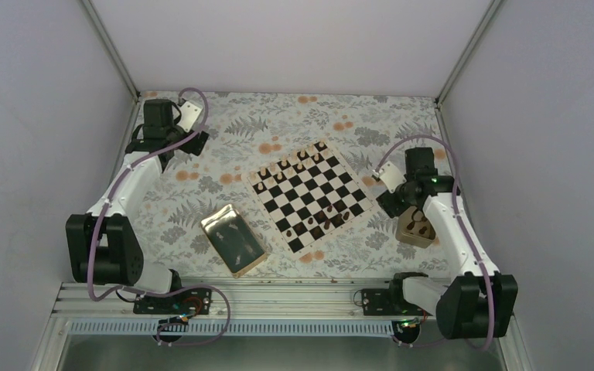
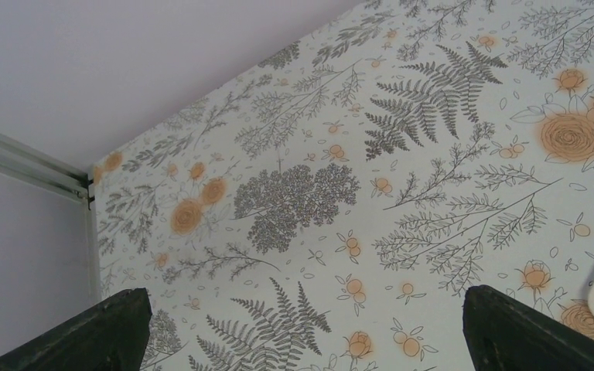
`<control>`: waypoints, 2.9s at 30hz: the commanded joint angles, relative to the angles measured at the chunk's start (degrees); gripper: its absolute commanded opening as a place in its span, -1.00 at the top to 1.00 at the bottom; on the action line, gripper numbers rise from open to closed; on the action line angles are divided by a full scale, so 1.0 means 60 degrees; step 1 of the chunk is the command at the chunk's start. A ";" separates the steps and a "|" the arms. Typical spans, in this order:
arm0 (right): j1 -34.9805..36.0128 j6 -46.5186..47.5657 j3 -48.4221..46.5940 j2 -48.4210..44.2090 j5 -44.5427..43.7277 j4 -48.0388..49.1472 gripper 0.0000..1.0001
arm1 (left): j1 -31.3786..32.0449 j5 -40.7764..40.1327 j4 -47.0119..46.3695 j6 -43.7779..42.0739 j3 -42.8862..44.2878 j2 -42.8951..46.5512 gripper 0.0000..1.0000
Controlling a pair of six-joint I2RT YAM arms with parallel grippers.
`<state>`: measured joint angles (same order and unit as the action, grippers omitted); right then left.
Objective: Set up the chess pieces on the board
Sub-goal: Pick up the chess piece from the storage box.
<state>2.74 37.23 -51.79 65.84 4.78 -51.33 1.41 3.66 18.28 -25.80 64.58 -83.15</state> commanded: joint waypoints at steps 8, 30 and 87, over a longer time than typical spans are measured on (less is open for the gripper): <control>-0.0999 0.0148 0.0257 -0.0445 -0.1041 0.0118 -0.46 | 0.0080 0.0081 -0.0181 0.0245 -0.0064 0.0038 -1.00; -0.4285 0.3089 -0.2297 0.1931 0.0318 -0.1138 -0.18 | 0.0483 0.0403 -0.0793 -0.0262 0.0341 -0.1090 -1.00; -0.3852 0.2803 -0.1381 0.2915 0.0171 -0.1386 0.63 | 0.0483 -0.0152 -0.1131 -0.0222 0.0008 -0.1360 -1.00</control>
<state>-20.91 53.98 -55.66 85.95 5.08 -56.47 4.16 3.14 12.49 -27.62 64.53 -90.70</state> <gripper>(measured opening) 0.186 0.999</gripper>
